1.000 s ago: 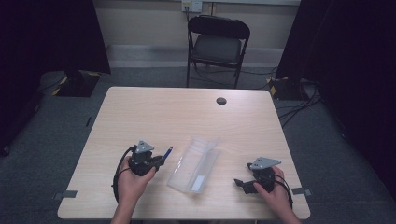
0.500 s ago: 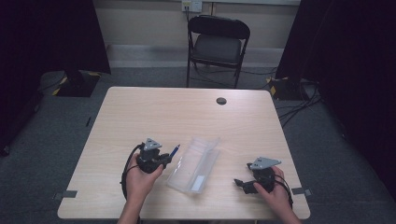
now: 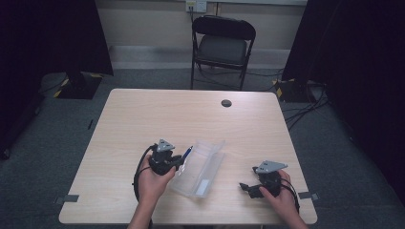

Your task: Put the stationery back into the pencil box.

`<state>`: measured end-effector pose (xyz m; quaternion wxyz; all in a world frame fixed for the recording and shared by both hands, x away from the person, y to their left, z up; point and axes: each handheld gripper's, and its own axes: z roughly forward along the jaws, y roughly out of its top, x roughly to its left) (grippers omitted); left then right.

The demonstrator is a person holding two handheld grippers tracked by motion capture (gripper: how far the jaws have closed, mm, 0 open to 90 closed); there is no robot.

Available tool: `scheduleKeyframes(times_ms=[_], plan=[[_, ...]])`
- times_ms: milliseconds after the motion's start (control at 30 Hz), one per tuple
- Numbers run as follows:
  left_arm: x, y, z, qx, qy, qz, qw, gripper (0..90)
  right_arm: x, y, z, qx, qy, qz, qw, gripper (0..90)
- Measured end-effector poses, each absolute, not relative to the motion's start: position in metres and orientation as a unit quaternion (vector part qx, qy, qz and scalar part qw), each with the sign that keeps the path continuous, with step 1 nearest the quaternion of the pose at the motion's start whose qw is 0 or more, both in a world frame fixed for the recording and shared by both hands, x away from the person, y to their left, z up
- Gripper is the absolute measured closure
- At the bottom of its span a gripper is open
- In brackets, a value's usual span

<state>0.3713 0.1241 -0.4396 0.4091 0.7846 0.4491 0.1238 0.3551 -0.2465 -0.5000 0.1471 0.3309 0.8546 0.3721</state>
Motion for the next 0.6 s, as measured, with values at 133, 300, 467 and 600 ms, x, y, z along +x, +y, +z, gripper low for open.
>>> scheduleKeyframes(times_ms=[133,300,467,600], plan=[[0.372,0.117,-0.439,0.787,0.446,0.123,0.407,79.7,0.355,-0.246,-0.500,0.331,0.855,0.372,0.147,13.4],[0.373,0.111,-0.440,0.790,0.441,0.123,0.408,79.7,0.355,-0.247,-0.500,0.331,0.855,0.372,0.147,13.5],[0.374,0.103,-0.442,0.791,0.439,0.121,0.408,79.7,0.355,-0.246,-0.500,0.331,0.855,0.372,0.147,13.4],[0.375,0.100,-0.443,0.793,0.437,0.120,0.408,79.7,0.355,-0.246,-0.500,0.331,0.855,0.372,0.147,13.4]])
